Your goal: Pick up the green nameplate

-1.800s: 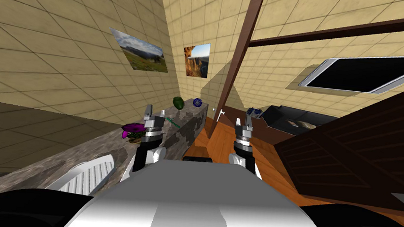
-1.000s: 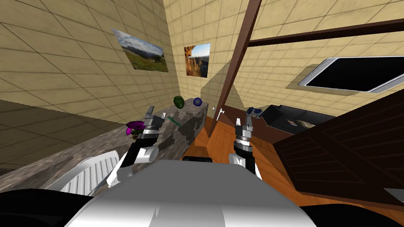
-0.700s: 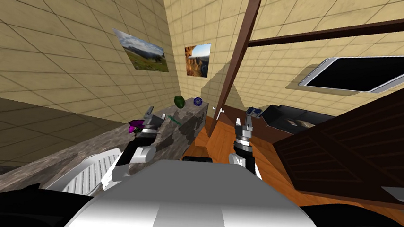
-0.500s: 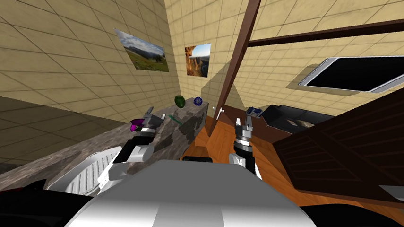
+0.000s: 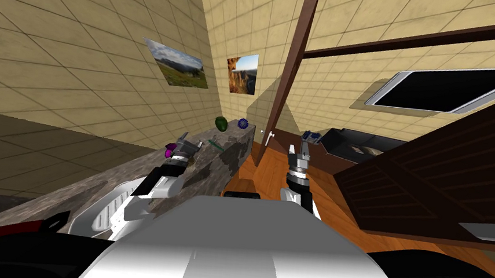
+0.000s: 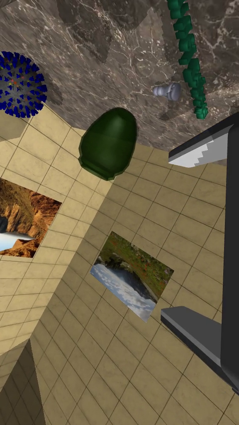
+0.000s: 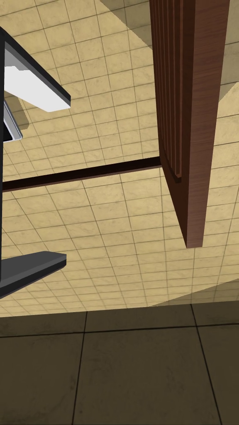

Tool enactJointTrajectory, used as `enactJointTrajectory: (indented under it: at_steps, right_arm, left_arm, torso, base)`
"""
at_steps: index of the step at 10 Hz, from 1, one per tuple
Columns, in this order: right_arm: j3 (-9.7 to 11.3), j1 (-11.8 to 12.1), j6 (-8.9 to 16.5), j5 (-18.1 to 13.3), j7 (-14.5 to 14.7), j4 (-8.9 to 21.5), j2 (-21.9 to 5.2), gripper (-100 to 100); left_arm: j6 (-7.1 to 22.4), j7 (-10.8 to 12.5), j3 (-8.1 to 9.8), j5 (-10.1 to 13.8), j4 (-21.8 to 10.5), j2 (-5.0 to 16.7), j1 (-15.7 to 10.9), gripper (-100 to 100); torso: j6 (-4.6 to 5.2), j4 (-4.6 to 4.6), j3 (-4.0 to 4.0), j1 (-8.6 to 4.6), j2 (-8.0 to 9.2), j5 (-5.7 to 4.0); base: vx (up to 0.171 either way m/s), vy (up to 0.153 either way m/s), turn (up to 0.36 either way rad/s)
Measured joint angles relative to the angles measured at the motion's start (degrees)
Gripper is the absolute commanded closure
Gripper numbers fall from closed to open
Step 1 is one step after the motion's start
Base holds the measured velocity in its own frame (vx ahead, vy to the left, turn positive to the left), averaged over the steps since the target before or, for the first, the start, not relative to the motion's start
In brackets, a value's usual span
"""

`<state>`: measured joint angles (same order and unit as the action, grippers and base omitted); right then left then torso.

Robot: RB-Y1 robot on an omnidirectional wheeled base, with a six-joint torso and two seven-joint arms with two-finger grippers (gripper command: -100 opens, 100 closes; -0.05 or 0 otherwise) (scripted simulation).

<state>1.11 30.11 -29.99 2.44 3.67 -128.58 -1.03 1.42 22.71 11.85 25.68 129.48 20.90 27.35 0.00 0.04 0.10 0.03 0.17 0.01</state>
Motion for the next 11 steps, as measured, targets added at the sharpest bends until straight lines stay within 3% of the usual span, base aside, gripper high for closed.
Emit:
enactJointTrajectory:
  at_steps: [11]
  right_arm:
    - [0.0,0.0,0.0,0.0,0.0,0.0,0.0,0]
  left_arm:
    - [15.4,10.6,4.77,11.9,-2.1,9.2,-1.4,-100]
  torso:
    - [0.01,-0.03,-0.09,0.03,-0.16,0.01]
  base:
    - [-0.022,0.012,-0.021]
